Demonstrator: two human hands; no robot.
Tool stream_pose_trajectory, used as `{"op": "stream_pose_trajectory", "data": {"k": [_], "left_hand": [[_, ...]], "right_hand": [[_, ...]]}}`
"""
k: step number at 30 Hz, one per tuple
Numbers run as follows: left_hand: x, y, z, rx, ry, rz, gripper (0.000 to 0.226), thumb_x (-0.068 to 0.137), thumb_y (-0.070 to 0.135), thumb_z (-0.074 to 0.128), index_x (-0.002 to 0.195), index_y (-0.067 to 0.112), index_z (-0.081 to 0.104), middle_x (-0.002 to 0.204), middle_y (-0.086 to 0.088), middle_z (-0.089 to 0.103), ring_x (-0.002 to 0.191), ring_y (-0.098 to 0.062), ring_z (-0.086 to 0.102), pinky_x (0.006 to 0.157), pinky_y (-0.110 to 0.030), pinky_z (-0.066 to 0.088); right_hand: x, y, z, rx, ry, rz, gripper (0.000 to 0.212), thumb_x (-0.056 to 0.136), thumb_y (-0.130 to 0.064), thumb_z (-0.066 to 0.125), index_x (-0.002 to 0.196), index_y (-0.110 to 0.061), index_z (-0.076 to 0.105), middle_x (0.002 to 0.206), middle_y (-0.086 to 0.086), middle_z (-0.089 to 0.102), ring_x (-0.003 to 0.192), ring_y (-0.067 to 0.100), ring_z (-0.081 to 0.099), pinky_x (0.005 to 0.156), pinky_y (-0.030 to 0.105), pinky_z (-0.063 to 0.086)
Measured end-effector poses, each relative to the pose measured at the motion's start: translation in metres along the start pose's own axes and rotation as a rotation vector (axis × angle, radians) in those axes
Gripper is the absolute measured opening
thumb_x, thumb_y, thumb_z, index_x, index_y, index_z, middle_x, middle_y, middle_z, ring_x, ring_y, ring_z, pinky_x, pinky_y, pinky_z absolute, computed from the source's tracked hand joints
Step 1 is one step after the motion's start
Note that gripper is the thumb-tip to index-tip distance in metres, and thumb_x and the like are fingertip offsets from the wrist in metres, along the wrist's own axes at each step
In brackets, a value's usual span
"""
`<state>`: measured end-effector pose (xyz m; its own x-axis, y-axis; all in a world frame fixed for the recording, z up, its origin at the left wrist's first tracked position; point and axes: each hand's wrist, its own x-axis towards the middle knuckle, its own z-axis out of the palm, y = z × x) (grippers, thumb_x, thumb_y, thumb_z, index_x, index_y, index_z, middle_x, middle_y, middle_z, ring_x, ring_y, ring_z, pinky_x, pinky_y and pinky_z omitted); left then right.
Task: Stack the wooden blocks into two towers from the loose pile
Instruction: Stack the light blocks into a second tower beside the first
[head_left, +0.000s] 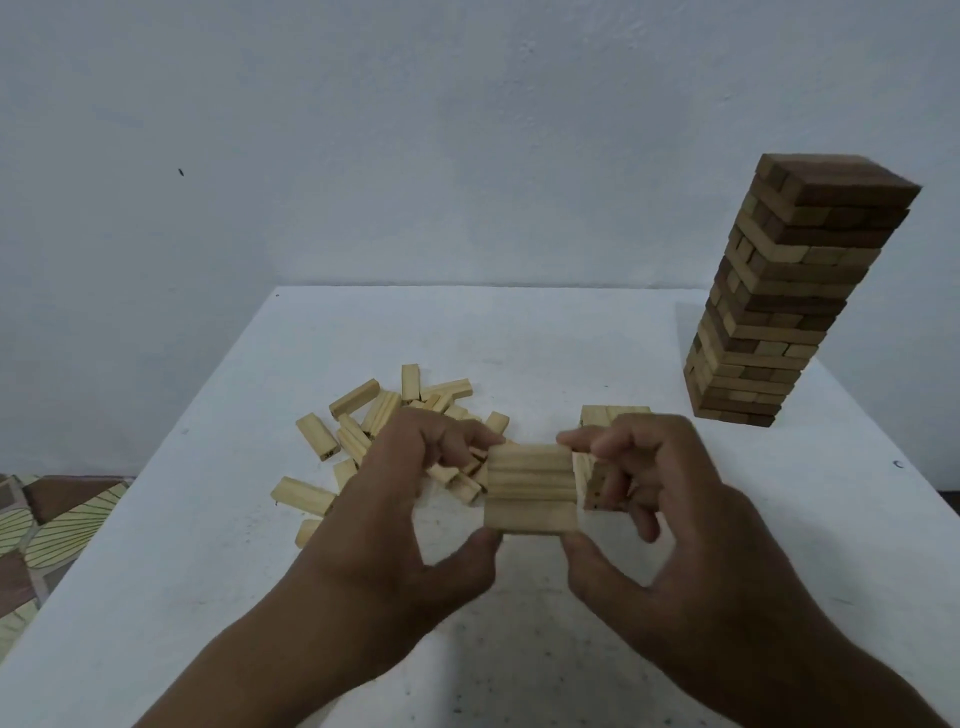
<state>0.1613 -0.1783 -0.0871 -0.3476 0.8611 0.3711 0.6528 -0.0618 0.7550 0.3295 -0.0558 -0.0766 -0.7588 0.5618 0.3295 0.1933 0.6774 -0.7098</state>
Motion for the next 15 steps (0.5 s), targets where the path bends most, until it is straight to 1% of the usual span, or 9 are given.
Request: {"op": "stream_pose_trajectory", "data": {"k": [2,3,6,7,9,11,12,13,15], "left_hand": [[0.011,0.009,0.004,-0.038,0.021,0.018,0.048,0.074,0.013,0.075,0.097,0.035,0.039,0.115,0.017,0.060,0.105,-0.006,0.056,0.078,-0.005,0.039],[0.017,0.014,0.005,-0.041,0.023,0.024,0.048,0.074,0.012,0.073,0.097,0.033,0.037,0.115,0.017,0.060,0.103,-0.005,0.056,0.076,-0.006,0.040],[0.033,0.024,0.012,-0.039,0.008,0.043,0.047,0.077,0.014,0.072,0.098,0.034,0.034,0.116,0.019,0.059,0.107,0.002,0.053,0.077,-0.003,0.041],[0.038,0.027,0.015,-0.043,-0.003,0.039,0.046,0.077,0.019,0.070,0.098,0.037,0.033,0.117,0.021,0.058,0.110,0.002,0.052,0.079,-0.002,0.039],[0.049,0.030,0.024,-0.054,-0.028,0.016,0.042,0.076,0.039,0.067,0.098,0.045,0.032,0.119,0.026,0.056,0.116,0.003,0.050,0.084,-0.001,0.036],[0.056,0.028,0.033,-0.040,-0.051,-0.010,0.041,0.072,0.063,0.060,0.098,0.050,0.031,0.120,0.028,0.055,0.119,0.003,0.050,0.085,-0.005,0.038],[0.060,0.025,0.039,-0.033,-0.057,-0.021,0.043,0.070,0.067,0.058,0.099,0.051,0.031,0.121,0.028,0.055,0.120,0.001,0.049,0.084,-0.008,0.039],[0.062,0.023,0.043,-0.033,-0.063,-0.035,0.042,0.071,0.064,0.059,0.100,0.051,0.031,0.121,0.028,0.054,0.122,0.000,0.048,0.085,-0.010,0.040],[0.065,0.018,0.050,-0.039,-0.073,-0.052,0.041,0.076,0.054,0.062,0.101,0.050,0.031,0.122,0.028,0.053,0.123,0.002,0.047,0.085,-0.006,0.041]], "right_hand": [[0.004,0.000,-0.009,0.035,0.028,0.004,0.064,0.065,-0.042,0.071,0.110,-0.060,0.030,0.111,-0.035,0.054,0.107,-0.007,0.050,0.067,0.003,0.046],[0.006,0.003,-0.014,0.041,0.033,-0.003,0.065,0.066,-0.039,0.072,0.114,-0.056,0.032,0.113,-0.039,0.050,0.110,-0.010,0.047,0.069,0.001,0.045],[0.012,0.012,-0.029,-0.041,0.066,-0.024,0.063,0.068,-0.037,0.070,0.126,-0.029,0.045,0.111,-0.053,0.034,0.109,-0.019,0.039,0.069,-0.006,0.039],[0.015,0.015,-0.035,-0.071,0.080,-0.020,0.064,0.068,-0.040,0.069,0.127,-0.026,0.046,0.112,-0.055,0.031,0.109,-0.020,0.038,0.072,-0.006,0.038],[0.019,0.021,-0.044,-0.101,0.104,-0.008,0.066,0.069,-0.047,0.068,0.128,-0.027,0.046,0.114,-0.054,0.029,0.110,-0.019,0.038,0.074,-0.001,0.042],[0.021,0.028,-0.050,-0.095,0.117,0.027,0.070,0.070,-0.055,0.070,0.129,-0.028,0.043,0.114,-0.056,0.029,0.112,-0.018,0.039,0.076,0.001,0.042],[0.022,0.033,-0.051,-0.080,0.117,0.047,0.072,0.070,-0.057,0.068,0.130,-0.028,0.041,0.113,-0.058,0.029,0.114,-0.017,0.038,0.078,0.000,0.041],[0.023,0.036,-0.052,-0.069,0.113,0.065,0.072,0.067,-0.056,0.064,0.130,-0.029,0.040,0.113,-0.059,0.028,0.115,-0.016,0.037,0.078,-0.002,0.040],[0.023,0.044,-0.049,-0.056,0.103,0.101,0.070,0.066,-0.056,0.061,0.128,-0.036,0.036,0.113,-0.060,0.030,0.116,-0.018,0.037,0.078,-0.006,0.036]]}}
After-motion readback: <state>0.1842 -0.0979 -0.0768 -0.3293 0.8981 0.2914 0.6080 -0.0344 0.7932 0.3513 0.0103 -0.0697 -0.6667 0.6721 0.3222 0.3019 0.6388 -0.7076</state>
